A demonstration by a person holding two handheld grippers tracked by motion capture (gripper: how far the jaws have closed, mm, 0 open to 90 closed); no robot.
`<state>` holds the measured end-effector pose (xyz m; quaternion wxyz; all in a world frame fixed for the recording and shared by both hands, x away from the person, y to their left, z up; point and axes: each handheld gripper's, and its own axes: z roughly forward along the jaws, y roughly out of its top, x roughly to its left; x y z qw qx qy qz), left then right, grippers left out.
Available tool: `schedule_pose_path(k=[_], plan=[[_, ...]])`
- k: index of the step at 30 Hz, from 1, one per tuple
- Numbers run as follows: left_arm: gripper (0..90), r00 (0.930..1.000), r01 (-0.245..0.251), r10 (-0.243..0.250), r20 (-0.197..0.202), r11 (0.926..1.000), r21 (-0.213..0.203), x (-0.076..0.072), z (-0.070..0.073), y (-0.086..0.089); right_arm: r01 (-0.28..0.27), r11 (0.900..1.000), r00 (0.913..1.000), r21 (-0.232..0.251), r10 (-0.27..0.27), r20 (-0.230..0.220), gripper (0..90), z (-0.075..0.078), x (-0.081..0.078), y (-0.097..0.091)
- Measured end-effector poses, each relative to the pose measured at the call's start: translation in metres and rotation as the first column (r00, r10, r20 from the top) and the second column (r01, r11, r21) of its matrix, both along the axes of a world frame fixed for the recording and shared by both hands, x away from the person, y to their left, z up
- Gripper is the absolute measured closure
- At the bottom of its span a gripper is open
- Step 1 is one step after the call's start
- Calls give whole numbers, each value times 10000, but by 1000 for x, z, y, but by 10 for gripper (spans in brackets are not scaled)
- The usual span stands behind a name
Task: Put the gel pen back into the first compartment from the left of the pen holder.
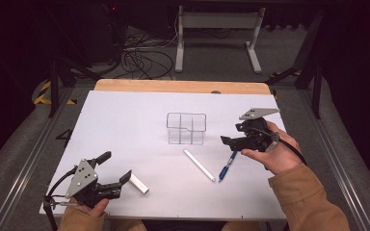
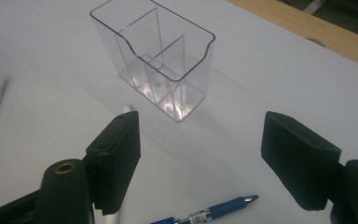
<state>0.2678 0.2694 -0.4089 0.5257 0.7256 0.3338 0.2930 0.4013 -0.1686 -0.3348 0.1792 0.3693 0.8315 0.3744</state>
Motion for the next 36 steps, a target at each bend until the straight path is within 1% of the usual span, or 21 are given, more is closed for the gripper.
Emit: schedule_pose_path(k=[3,4,6,8,9,11,12,15,18,19,21,22,24,25,27,29,30,31,32,34,36], plan=[[142,10000,-1,1,-22,10000,-13,0,0,0,150,9997,9999,-168,-150,48,264,-2,1,0],[142,10000,0,-1,-20,10000,-9,0,0,0,164,9997,9998,-183,-166,-98,256,-3,2,0],[142,10000,0,0,4,10000,18,0,0,0,503,9984,9963,-241,-519,-690,247,-5,2,1],[142,10000,12,-12,-7,10000,2,0,0,0,682,9971,9942,-344,-708,-804,242,-6,3,1],[142,10000,6,-6,2,10000,7,0,0,0,896,9957,9902,-253,-918,-1049,242,-6,3,1],[142,10000,10,-10,-10,10000,5,0,0,0,1384,9904,9757,-34,-1369,-1710,242,-6,3,0],[142,10000,11,-11,-9,10000,3,0,0,0,1491,9888,9709,-24,-1469,-1891,243,-6,3,-1],[142,10000,-1,1,-28,10000,-16,0,0,0,1521,9883,9713,-88,-1511,-1836,265,-7,4,-1],[142,10000,-11,11,-31,10000,-39,0,0,0,1594,9872,9672,-12,-1564,-2001,276,-6,4,-1],[142,10000,-9,9,-34,10000,-48,0,0,0,1662,9861,9649,-23,-1631,-2058,287,-6,4,-2],[142,10000,1,-1,-26,10000,-19,0,0,0,1852,9827,9564,-85,-1822,-2284,303,-7,4,-2],[142,10000,3,-4,-37,10000,-20,0,0,0,2033,9791,9476,-102,-1994,-2494,319,-7,4,-2],[142,10000,2,-2,-37,10000,-21,0,0,0,2495,9683,9207,-141,-2417,-3064,355,-10,6,-3],[142,10000,-6,6,-35,10000,-42,0,0,0,2713,9624,9052,-161,-2608,-3355,367,-10,7,-3],[142,10000,10,-10,-11,10000,-10,0,0,0,2967,9548,8847,-192,-2824,-3710,377,-12,9,-3],[142,10000,14,-14,-16,10000,-4,0,0,0,3228,9457,8644,-374,-3107,-3954,407,-14,11,-4],[142,10000,12,-11,-22,10000,6,0,0,0,3304,9428,8564,-434,-3188,-4062,415,-15,12,-4],[142,10000,15,-15,-21,10000,2,0,0,0,3307,9427,8533,-453,-3191,-4124,416,-16,13,-4],[145,10000,27,-27,-30,10000,-2,0,0,0,3370,9399,8477,-544,-3280,-4169,418,-17,15,-4],[146,10000,26,-26,-27,10000,-3,0,0,0,3526,9338,8317,-605,-3424,-4371,444,-19,17,-4],[146,10000,39,-39,-59,10000,22,0,0,1,3604,9302,8212,-692,-3516,-4495,461,-21,19,-4]])
